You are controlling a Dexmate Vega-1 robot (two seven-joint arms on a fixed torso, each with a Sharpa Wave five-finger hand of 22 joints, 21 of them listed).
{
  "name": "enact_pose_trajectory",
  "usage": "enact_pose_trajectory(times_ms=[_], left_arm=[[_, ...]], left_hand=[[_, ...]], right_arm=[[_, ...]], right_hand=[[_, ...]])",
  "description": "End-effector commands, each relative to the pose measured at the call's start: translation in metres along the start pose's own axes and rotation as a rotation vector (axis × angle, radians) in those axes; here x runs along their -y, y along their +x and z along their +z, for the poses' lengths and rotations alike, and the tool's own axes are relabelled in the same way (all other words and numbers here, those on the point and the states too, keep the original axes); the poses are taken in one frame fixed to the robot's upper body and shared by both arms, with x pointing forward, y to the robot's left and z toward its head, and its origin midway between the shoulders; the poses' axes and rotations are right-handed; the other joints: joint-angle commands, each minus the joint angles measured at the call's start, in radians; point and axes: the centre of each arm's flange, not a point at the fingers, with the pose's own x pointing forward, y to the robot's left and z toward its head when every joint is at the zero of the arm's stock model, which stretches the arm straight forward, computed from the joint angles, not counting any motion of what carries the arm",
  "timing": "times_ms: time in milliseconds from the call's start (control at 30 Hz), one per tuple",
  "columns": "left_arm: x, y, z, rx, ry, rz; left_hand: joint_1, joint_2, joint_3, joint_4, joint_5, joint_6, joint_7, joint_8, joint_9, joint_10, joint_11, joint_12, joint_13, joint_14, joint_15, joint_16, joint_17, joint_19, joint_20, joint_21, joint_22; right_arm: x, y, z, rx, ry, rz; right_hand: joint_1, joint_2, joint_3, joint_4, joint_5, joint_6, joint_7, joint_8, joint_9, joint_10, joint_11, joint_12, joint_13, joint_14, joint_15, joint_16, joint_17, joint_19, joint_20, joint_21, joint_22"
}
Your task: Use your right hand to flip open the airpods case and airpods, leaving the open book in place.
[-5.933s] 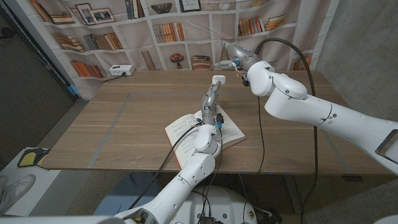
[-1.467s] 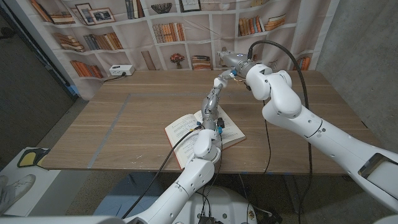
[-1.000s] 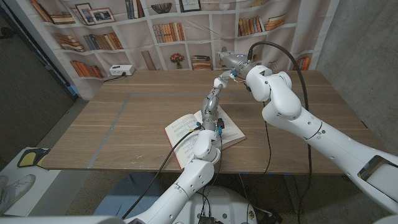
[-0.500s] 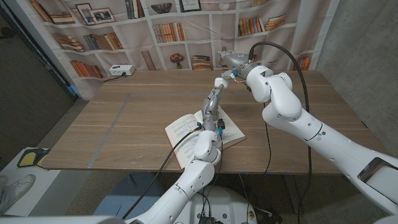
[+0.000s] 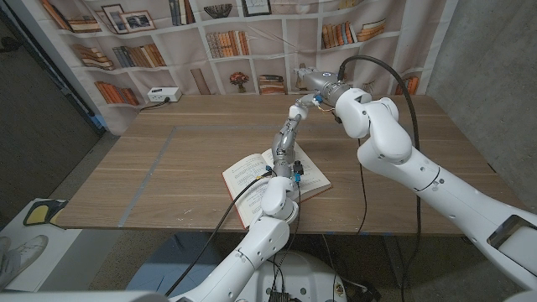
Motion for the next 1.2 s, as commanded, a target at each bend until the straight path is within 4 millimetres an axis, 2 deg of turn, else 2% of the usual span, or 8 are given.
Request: enact_pose_trajectory(times_ms=[33,167,367,533,800,867,933,1200], left_arm=[[0.0018,0.0006,-0.0028,-0.007,0.004,-0.005],[0.0014,0.0,-0.0025,-0.005,0.003,-0.002],[0.0015,-0.0007,-0.0018,-0.004,0.003,-0.004],[0.0017,-0.0004,-0.0012,-0.003,0.002,-0.006],[0.002,0.0006,-0.0007,-0.002,0.0,-0.01],[0.0019,0.0007,-0.0009,-0.004,0.001,-0.011],[0.0018,0.0007,-0.0009,-0.005,0.001,-0.012],[0.0015,0.0006,0.0007,0.003,0.002,-0.016]], left_hand=[[-0.005,0.003,0.001,0.007,0.01,0.086,-0.08,0.005,0.004,0.002,-0.003,-0.002,0.003,0.009,-0.005,-0.001,0.003,0.004,-0.001,0.004,0.005],[-0.005,0.003,0.001,0.006,0.01,0.087,-0.08,0.005,0.004,0.001,-0.001,-0.002,0.003,0.008,-0.005,-0.001,0.003,0.004,-0.001,0.004,0.005],[-0.006,0.003,0.001,0.007,0.01,0.084,-0.079,0.004,0.004,0.002,-0.002,-0.002,0.004,0.008,-0.005,-0.001,0.003,0.004,0.0,0.004,0.005],[-0.006,0.003,0.001,0.007,0.01,0.085,-0.079,0.005,0.005,0.002,-0.002,-0.002,0.004,0.009,-0.006,-0.001,0.003,0.004,-0.001,0.004,0.005],[-0.006,0.002,0.002,0.007,0.01,0.086,-0.079,0.005,0.005,0.002,-0.002,-0.002,0.004,0.009,-0.006,-0.001,0.003,0.004,-0.002,0.004,0.005],[-0.007,0.002,0.001,0.008,0.01,0.086,-0.079,0.005,0.005,0.003,-0.002,-0.002,0.004,0.009,-0.006,-0.001,0.003,0.004,-0.001,0.004,0.005],[-0.007,0.003,0.002,0.008,0.01,0.086,-0.078,0.005,0.005,0.003,-0.002,-0.002,0.004,0.009,-0.006,-0.001,0.003,0.004,-0.001,0.004,0.005],[-0.007,0.002,0.002,0.008,0.01,0.087,-0.08,0.005,0.005,0.004,-0.004,-0.002,0.004,0.009,-0.006,-0.001,0.003,0.003,-0.002,0.004,0.005]], right_arm=[[-0.0016,-0.0019,-0.0018,-0.002,0.006,0.001],[-0.0038,-0.0006,-0.0021,-0.007,-0.003,0.006],[-0.0054,0.0003,-0.0023,-0.008,-0.009,0.009],[-0.0067,0.0002,-0.002,-0.011,-0.024,0.019],[-0.0079,0.0004,-0.0028,-0.022,-0.037,0.029],[-0.0079,0.0004,-0.0026,-0.023,-0.037,0.026],[-0.008,0.0004,-0.0024,-0.023,-0.037,0.026],[-0.0107,0.0026,-0.0008,-0.037,-0.046,0.022]], right_hand=[[-0.025,-0.014,-0.014,0.009,0.002,-0.005,0.013,-0.003,0.004,0.001,0.01,0.004,0.003,-0.129,-0.032,0.004,0.004,0.002,0.014,0.003,0.001],[-0.03,-0.026,-0.021,0.007,0.004,-0.005,0.015,-0.003,0.004,0.001,0.01,0.003,0.003,-0.129,-0.033,0.004,0.003,0.002,0.012,0.003,0.001],[-0.017,-0.037,-0.021,-0.008,0.007,-0.007,0.009,-0.002,0.003,0.0,0.004,0.003,0.003,-0.128,-0.038,0.003,0.001,0.002,0.004,0.002,0.0],[0.007,-0.035,-0.013,-0.026,0.009,-0.012,0.003,-0.003,0.003,-0.005,-0.001,0.001,0.002,-0.13,-0.043,0.001,0.0,-0.001,-0.001,0.001,0.0],[0.028,-0.035,-0.006,-0.043,0.01,-0.021,0.002,-0.004,0.003,-0.013,-0.001,-0.002,0.002,-0.135,-0.043,-0.001,-0.001,-0.004,-0.004,0.001,0.0],[0.044,-0.035,-0.001,-0.054,0.009,-0.023,0.009,-0.004,0.003,-0.013,0.006,-0.002,0.002,-0.136,-0.035,-0.001,-0.001,-0.003,0.007,0.001,0.0],[0.056,-0.034,0.003,-0.061,0.009,-0.024,0.009,-0.003,0.003,-0.015,0.002,-0.002,0.002,-0.136,-0.035,-0.001,-0.002,-0.004,0.006,0.002,0.0],[0.101,-0.014,0.025,-0.08,0.008,-0.02,0.001,0.001,0.003,-0.01,-0.006,0.001,0.002,-0.13,-0.045,0.001,-0.002,0.003,-0.01,0.004,0.0]])
